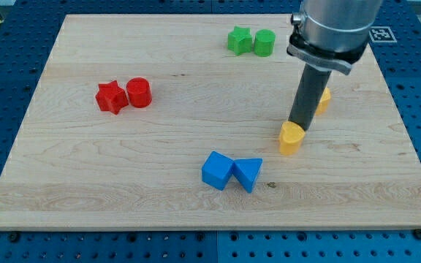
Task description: Push the yellow heart into the blue blocks
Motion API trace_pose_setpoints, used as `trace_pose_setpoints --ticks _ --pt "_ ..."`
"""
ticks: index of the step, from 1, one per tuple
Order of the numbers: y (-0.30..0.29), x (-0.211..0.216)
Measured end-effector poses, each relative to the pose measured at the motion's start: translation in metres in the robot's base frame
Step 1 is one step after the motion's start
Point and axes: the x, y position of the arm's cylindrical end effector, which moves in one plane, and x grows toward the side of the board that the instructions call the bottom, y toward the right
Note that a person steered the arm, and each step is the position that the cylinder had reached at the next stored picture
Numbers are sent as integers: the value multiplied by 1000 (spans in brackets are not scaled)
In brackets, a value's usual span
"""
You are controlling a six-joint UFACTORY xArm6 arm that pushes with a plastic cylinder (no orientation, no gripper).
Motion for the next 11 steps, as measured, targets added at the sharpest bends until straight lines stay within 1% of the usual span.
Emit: trace_pose_setpoints --ticks 1,2,3,6,10,11 --pt "9 8" --pt "50 8" --pt "48 10" --pt "-16 28" --pt "-71 36" --pt "-49 20"
